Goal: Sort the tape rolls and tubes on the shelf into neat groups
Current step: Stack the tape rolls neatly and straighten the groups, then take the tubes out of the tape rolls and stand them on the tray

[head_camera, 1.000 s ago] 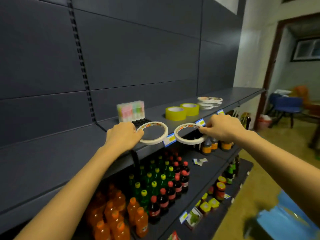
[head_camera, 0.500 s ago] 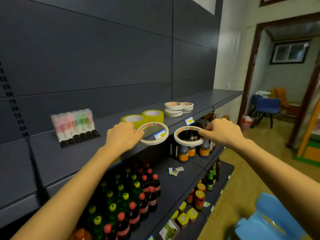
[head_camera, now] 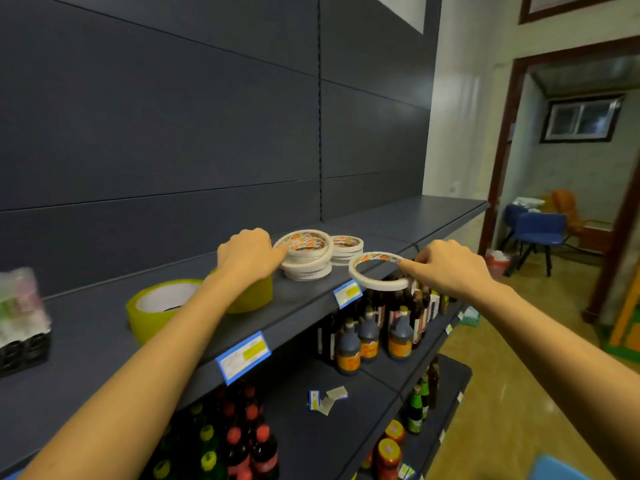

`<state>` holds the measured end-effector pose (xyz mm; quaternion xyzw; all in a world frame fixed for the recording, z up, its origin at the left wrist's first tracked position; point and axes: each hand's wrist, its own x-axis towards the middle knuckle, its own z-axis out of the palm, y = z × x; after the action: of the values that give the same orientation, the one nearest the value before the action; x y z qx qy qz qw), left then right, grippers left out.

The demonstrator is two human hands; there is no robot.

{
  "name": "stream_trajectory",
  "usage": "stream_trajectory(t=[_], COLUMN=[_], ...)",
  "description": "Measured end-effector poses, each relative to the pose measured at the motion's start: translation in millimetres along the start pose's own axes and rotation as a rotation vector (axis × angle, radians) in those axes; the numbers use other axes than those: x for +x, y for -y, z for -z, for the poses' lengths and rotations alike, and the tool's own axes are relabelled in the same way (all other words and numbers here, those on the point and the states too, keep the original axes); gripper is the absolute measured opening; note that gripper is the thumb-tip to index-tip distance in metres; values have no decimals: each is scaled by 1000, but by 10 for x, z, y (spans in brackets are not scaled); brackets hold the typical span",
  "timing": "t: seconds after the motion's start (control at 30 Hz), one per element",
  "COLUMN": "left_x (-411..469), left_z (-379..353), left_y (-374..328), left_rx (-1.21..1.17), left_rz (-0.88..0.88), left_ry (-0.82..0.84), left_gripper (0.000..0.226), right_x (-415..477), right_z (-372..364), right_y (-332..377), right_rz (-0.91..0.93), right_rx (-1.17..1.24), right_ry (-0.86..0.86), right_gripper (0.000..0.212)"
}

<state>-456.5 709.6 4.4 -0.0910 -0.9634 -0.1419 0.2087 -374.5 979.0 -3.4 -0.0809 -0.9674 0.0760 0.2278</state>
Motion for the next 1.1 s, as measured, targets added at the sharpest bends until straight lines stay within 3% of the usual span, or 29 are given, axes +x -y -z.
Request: stream_trajectory(t=[0.33,0.43,0.6,0.73,0.8,0.87,0.97,1.1], left_x=[744,831,821,675,528,364,116,-361], left_z=[-470,-593,-655,-562,-502,-433,-302,-61], left_y=[-148,-171,-220,-241,-224,-210,-193,-113], left_rx=[137,187,231,296,339,386,440,503], left_rz=[161,232,347,407,429,461,521,576], left_ry=[-47,-20,-13,-156,-239,-307,-367,-376], left_gripper=[41,38,41,36,33,31,28,24], right_x=[1071,1423,1932,2218,2294,2304,2185,1761], right_z=[-594,-739,-924,-996,-971,-912,-807,-673], right_y=[-242,-231,-165,-57,25,148,446,993], right_rz=[44,94,229,385,489,584,744,1023], right_rx=[148,172,200,1,-160,-218,-9,370], right_ry=[-49,-17,75,310,272,118,-5,48], right_gripper=[49,44,53,52,49,46,34,13])
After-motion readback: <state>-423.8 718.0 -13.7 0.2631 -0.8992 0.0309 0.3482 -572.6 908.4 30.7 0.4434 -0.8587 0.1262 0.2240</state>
